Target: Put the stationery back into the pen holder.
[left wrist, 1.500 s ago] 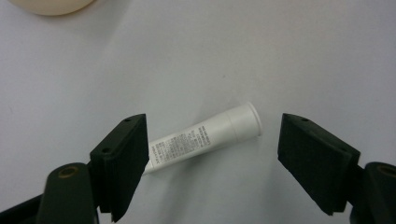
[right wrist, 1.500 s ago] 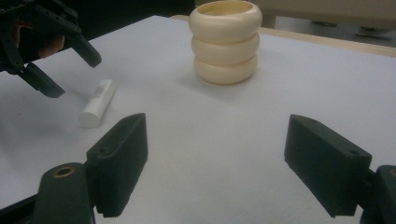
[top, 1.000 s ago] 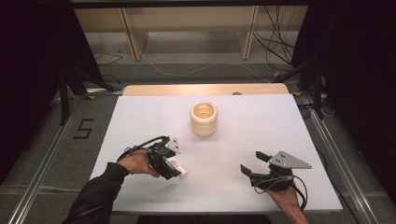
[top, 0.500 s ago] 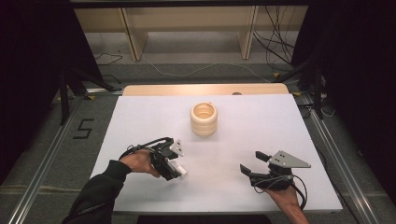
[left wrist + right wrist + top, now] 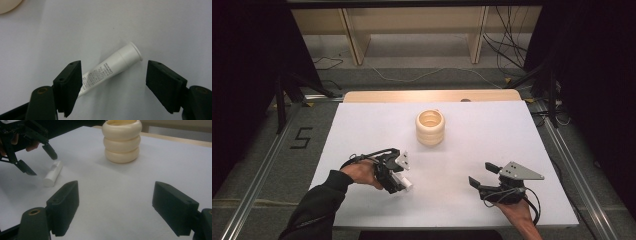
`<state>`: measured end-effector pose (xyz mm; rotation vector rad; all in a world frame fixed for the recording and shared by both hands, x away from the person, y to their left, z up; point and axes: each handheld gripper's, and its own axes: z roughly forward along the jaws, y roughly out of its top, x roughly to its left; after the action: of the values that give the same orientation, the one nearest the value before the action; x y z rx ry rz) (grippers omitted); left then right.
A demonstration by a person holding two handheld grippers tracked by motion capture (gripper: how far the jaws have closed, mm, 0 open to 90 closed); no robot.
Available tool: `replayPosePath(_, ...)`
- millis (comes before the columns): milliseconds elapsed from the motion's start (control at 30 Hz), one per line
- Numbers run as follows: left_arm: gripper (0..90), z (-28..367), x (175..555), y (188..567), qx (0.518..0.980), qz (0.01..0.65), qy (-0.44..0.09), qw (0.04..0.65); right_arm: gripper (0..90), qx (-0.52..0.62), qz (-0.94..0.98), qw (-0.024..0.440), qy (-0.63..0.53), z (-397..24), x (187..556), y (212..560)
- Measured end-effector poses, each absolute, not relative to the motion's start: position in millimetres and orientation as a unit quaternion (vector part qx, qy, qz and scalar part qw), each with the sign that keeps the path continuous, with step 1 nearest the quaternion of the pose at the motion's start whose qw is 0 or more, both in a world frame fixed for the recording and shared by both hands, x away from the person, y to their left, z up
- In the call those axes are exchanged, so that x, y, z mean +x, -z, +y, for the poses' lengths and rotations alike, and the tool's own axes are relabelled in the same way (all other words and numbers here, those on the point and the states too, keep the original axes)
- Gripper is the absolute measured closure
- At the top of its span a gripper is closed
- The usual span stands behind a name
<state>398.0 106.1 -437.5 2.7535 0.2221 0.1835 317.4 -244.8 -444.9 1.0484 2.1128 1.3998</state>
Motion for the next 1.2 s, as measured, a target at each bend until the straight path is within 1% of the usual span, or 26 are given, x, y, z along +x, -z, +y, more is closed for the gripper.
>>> replayPosePath(367,28.7,101,406,448,0.985,0.044,-0.052,0.160,22.2,0.374,0.757,0.197,-0.499,-244,317,445)
replayPosePath(833,29.4,94,412,459,0.988,0.031,-0.047,0.147,22.3,0.374,0.759,0.192,-0.498,-244,317,446)
replayPosePath(933,32.7,95,411,458,0.989,0.028,-0.048,0.140,22.3,0.375,0.758,0.192,-0.498,-245,317,445)
replayPosePath(1200,48.5,96,410,459,0.991,0.020,-0.038,0.125,22.4,0.375,0.760,0.192,-0.496,-244,318,446)
